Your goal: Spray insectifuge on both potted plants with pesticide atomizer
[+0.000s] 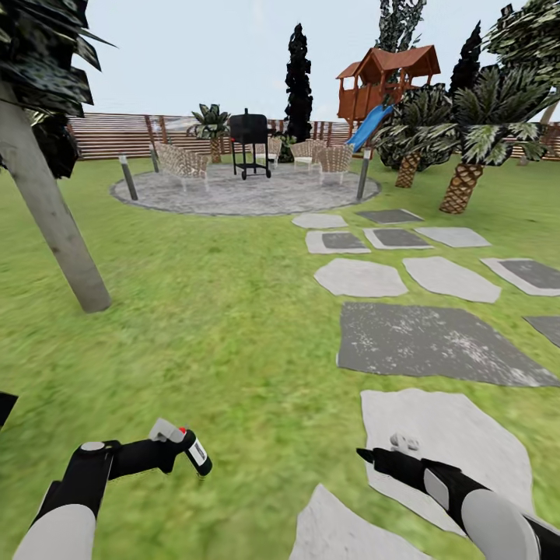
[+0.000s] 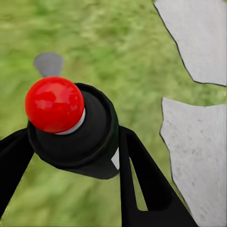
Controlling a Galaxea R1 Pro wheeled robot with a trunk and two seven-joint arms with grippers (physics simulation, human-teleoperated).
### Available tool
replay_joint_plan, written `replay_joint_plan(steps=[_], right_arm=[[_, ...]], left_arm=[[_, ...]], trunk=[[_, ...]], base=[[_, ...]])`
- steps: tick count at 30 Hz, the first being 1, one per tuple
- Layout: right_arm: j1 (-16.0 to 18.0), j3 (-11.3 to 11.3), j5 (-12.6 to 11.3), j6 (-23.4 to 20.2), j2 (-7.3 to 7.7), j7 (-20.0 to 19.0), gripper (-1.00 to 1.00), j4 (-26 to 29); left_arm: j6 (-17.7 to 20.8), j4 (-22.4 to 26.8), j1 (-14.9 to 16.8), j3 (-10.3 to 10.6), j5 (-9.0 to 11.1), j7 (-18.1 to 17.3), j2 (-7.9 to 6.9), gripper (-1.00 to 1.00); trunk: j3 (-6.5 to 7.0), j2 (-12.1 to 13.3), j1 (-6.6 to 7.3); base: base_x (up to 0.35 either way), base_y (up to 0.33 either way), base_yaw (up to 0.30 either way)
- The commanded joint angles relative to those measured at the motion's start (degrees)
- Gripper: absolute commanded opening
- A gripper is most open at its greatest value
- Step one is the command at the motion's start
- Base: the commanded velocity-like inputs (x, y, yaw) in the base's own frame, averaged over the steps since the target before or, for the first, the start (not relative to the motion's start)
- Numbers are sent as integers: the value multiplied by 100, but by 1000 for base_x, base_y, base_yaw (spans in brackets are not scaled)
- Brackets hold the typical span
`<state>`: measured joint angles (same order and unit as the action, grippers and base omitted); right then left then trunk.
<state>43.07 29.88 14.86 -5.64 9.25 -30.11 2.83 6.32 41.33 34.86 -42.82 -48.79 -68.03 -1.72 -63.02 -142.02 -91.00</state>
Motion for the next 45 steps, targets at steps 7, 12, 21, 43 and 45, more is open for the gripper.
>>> replay_joint_plan(steps=[7, 12, 21, 43, 45], right_arm=[[1, 53, 20, -42, 10, -13, 100, -9], [0, 55, -5, -36, 13, -13, 100, -3], [3, 69, -18, -42, 15, -6, 100, -2], [1, 62, -11, -34, 19, -5, 100, 0], [2, 62, -12, -35, 23, -4, 100, 0]], left_arm=[[53, 7, 7, -24, -25, -33, 3, -100], [53, 7, 4, -24, -24, -35, 5, -100], [53, 7, 6, -32, -17, -32, 5, -100], [53, 7, 4, -25, -16, -34, 5, -100], [53, 7, 4, -25, -16, -33, 5, -100]], trunk=[[29, -2, -2], [31, -2, -2], [62, -2, -2], [70, -2, -2], [70, -2, -2]], base=[[268, -59, -57], [268, -71, -3], [284, -71, 0], [332, -71, 99], [333, -71, 44]])
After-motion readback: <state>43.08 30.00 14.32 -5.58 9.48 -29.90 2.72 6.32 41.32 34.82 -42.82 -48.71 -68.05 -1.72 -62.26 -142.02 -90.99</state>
